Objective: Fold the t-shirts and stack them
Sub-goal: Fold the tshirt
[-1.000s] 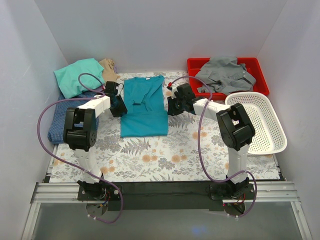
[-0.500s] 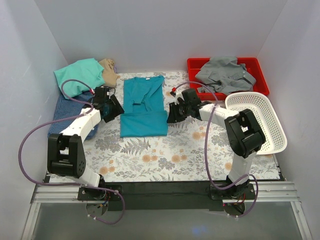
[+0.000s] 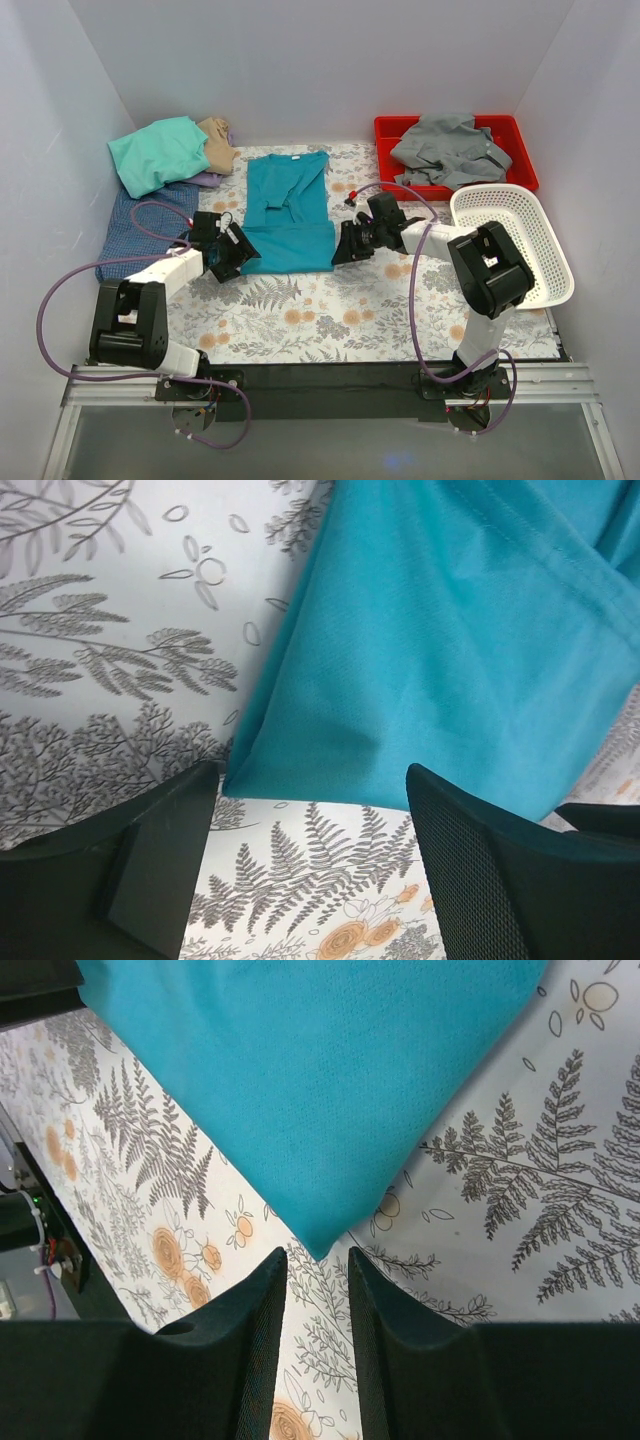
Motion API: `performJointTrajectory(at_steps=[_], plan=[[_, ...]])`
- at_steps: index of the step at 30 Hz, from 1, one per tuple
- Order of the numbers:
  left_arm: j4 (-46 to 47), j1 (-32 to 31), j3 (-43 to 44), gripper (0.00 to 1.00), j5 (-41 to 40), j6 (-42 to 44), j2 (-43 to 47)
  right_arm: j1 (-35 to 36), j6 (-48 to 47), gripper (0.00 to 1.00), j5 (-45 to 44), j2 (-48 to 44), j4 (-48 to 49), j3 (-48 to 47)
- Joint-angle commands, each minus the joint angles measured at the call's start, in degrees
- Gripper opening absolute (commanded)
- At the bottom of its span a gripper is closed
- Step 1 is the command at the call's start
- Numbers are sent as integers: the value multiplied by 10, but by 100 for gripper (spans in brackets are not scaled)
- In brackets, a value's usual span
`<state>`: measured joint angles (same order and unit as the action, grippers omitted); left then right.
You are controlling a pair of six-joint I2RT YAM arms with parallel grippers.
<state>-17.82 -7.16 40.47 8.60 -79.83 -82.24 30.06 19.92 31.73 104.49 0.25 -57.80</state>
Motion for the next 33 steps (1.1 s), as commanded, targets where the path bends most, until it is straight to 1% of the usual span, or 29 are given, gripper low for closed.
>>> performJointTrajectory(at_steps=[1, 7, 8, 11, 12, 15, 19, 20, 22, 23, 24, 25, 26, 27, 30, 33], plan=[[40, 1, -17, 75, 18, -6, -9, -2, 29, 38, 23, 10, 41, -5], [82, 1, -39, 72, 44, -13, -28, 2, 76, 38, 27, 43, 68, -6], [85, 1, -41, 70, 47, -14, -28, 4, 83, 38, 10, 44, 67, -6], [90, 1, -53, 69, 51, -16, -26, 10, 86, 45, -24, 40, 63, 5], [91, 1, -56, 69, 53, -16, -24, 11, 86, 54, -29, 40, 61, 7], [93, 1, -62, 68, 53, -16, -23, 12, 82, 59, -37, 42, 58, 10], [96, 1, -65, 66, 55, -14, -22, 12, 86, 59, -41, 67, 59, 7], [97, 1, -65, 63, 59, -13, -24, 13, 87, 57, -35, 72, 59, 3], [101, 1, -65, 48, 70, -12, -27, 13, 92, 49, -29, 87, 61, -4], [104, 1, -68, 38, 73, -13, -28, 13, 93, 44, -26, 90, 61, -5], [111, 1, -70, 14, 84, -13, -32, 14, 93, 26, -27, 91, 63, -4], [113, 1, -71, 6, 88, -14, -35, 13, 94, 16, -27, 89, 70, -2], [114, 1, -70, 0, 92, -14, -37, 13, 92, 8, -20, 88, 70, -4], [114, 1, -71, 0, 96, -13, -39, 13, 88, 1, -14, 88, 71, -6], [111, 1, -74, 0, 108, -8, -25, 14, 82, 1, 0, 67, 82, 8], [92, 1, -77, 0, 128, -7, -1, 15, 78, 1, -1, 19, 82, 43]])
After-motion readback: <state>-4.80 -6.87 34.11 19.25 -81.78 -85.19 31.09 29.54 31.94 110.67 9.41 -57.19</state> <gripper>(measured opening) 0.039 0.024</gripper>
